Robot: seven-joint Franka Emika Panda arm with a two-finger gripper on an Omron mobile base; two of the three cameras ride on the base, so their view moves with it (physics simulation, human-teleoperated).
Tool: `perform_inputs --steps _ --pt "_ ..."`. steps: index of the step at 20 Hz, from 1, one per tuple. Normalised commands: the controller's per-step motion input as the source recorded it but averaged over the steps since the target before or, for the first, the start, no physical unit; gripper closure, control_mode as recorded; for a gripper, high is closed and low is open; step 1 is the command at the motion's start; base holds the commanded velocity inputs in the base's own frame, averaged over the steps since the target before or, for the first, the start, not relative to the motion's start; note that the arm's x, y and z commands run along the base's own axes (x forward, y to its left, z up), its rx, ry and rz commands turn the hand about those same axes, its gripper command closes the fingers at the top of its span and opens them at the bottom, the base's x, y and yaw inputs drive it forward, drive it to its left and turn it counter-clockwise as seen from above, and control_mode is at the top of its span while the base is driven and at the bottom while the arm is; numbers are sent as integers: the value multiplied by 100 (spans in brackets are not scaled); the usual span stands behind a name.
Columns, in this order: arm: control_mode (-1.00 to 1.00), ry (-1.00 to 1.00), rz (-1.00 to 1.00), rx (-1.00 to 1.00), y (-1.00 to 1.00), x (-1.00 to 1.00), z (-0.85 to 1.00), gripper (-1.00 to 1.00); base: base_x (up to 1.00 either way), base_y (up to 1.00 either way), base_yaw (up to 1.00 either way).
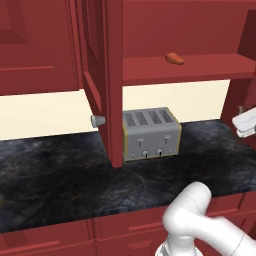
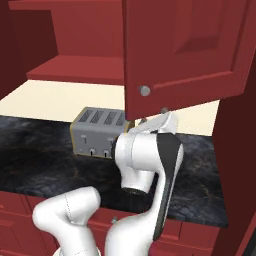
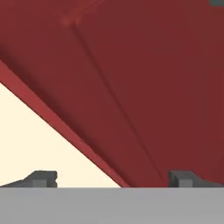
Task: Pick the sweet potato from the counter and place it in the cabinet. Then close the cabinet.
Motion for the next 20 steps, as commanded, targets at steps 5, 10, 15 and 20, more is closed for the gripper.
perform_inputs --steps 5,10,15,20 --pt "-100 5 0 -70 100 89 18 -100 0 0 0" --pt "-100 6 0 -63 100 100 47 -100 0 0 0" --pt "-100 7 -10 -52 95 100 79 -100 0 0 0" --pt "-100 37 -25 -38 48 100 74 -100 0 0 0"
